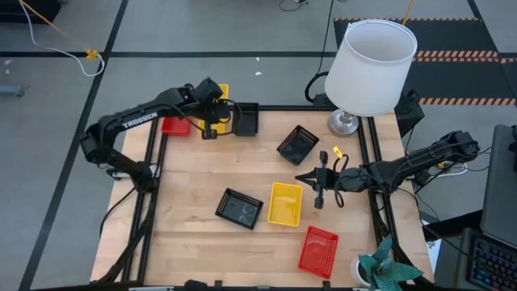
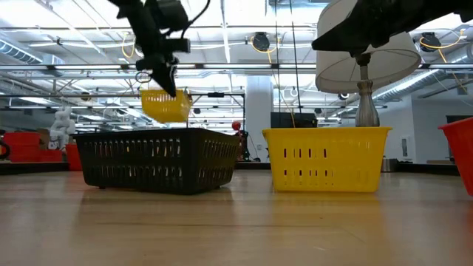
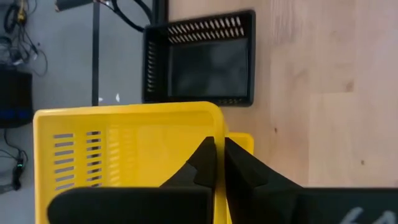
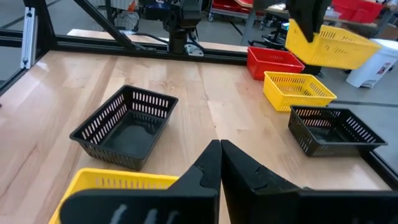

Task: Stack baskets by color
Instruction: Stack the bottom left yellow bin on top of the top yellow bin

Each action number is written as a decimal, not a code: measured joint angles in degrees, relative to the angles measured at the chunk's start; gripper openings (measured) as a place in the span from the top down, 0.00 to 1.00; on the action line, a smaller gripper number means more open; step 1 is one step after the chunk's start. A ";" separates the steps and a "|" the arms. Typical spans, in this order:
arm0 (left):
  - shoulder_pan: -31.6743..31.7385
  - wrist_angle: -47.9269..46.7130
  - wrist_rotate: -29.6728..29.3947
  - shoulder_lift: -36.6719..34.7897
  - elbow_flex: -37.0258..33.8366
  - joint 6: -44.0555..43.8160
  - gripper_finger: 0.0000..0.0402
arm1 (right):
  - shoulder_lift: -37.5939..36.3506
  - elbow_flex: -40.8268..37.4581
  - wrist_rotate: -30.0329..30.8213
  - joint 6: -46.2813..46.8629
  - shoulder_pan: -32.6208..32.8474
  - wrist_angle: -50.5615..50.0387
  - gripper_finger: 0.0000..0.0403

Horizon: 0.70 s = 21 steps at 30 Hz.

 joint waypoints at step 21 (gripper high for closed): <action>2.92 20.13 -0.29 -0.17 -19.86 3.17 0.95 | 0.00 0.00 0.00 0.04 -0.02 -0.64 1.00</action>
